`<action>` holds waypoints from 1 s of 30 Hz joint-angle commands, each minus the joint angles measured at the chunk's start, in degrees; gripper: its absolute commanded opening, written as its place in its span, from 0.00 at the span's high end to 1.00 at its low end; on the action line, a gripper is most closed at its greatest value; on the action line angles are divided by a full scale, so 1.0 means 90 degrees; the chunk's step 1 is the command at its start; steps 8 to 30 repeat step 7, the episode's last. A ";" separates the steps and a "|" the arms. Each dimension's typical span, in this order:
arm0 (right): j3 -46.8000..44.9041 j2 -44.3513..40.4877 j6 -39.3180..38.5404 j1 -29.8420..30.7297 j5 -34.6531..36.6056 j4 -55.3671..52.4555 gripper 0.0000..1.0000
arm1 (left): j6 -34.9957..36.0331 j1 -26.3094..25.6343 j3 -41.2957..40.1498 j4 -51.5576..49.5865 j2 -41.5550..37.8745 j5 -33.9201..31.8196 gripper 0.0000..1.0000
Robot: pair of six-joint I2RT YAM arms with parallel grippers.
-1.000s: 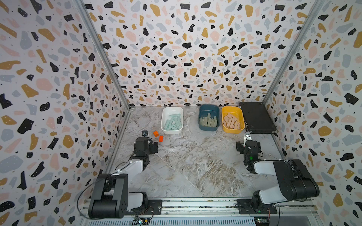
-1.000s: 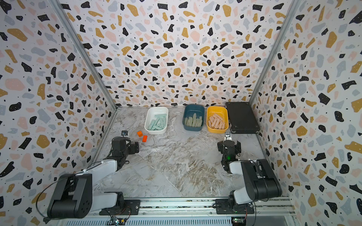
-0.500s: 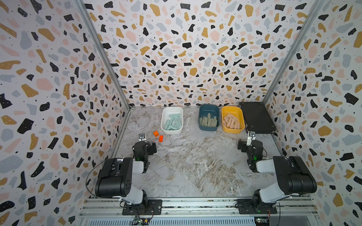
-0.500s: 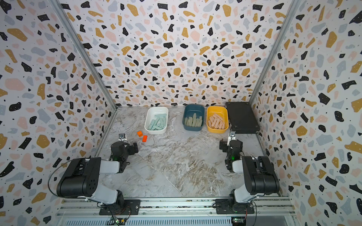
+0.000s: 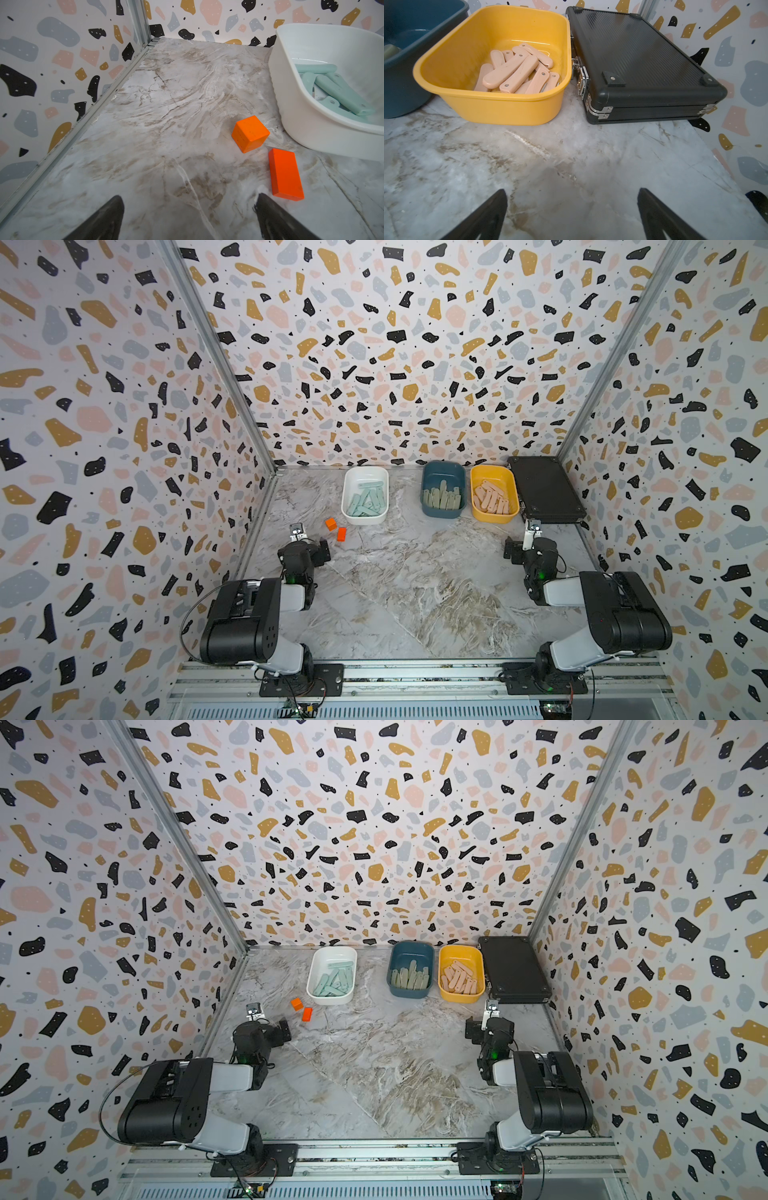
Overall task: Place the fruit knives into the storage box by color
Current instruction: Reset both arms
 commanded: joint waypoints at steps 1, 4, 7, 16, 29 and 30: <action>0.0159 -0.0048 0.0082 -0.0027 -0.0066 -0.0064 0.00 | 0.0150 0.0002 0.0168 0.0126 0.0107 0.0270 0.01; 0.0156 -0.0040 0.0083 -0.0035 -0.0086 -0.0052 0.00 | 0.0163 0.0001 0.0166 0.0110 0.0091 0.0280 0.01; 0.0154 -0.0050 0.0083 -0.0045 -0.0096 -0.0054 0.00 | 0.0172 0.0001 0.0075 0.0216 0.0009 0.0290 0.01; 0.0154 -0.0050 0.0083 -0.0045 -0.0096 -0.0054 0.00 | 0.0172 0.0001 0.0075 0.0216 0.0009 0.0290 0.01; 0.0154 -0.0050 0.0083 -0.0045 -0.0096 -0.0054 0.00 | 0.0172 0.0001 0.0075 0.0216 0.0009 0.0290 0.01; 0.0154 -0.0050 0.0083 -0.0045 -0.0096 -0.0054 0.00 | 0.0172 0.0001 0.0075 0.0216 0.0009 0.0290 0.01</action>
